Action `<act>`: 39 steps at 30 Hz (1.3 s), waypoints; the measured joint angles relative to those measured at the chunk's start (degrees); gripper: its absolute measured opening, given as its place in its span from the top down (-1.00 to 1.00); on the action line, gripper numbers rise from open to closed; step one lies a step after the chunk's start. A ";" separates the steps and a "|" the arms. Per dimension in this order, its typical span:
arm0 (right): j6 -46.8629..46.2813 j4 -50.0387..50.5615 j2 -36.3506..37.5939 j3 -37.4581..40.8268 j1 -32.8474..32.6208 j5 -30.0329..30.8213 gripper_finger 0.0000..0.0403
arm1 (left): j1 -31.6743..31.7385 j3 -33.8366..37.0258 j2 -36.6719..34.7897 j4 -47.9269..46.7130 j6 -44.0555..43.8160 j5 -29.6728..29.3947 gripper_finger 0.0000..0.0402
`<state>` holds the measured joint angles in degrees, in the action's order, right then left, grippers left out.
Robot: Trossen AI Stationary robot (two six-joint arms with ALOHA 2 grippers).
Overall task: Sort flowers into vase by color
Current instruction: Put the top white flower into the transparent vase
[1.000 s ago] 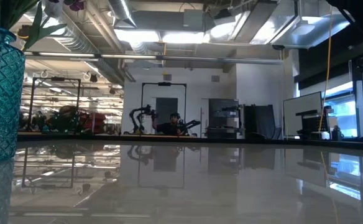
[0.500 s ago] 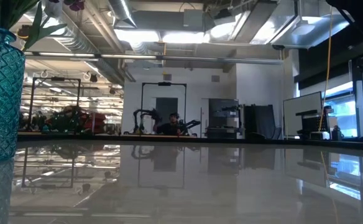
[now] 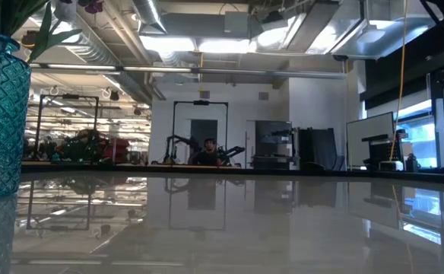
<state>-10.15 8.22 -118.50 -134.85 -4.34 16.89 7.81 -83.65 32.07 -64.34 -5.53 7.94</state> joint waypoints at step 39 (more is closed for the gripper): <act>-9.70 9.11 0.34 0.00 -7.65 24.32 -0.47 | 0.04 27.54 -18.57 8.37 -17.66 -17.92 0.97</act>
<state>-19.85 17.33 -118.16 -134.84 -11.99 41.22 7.86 -56.11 13.50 -55.98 -23.19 -9.98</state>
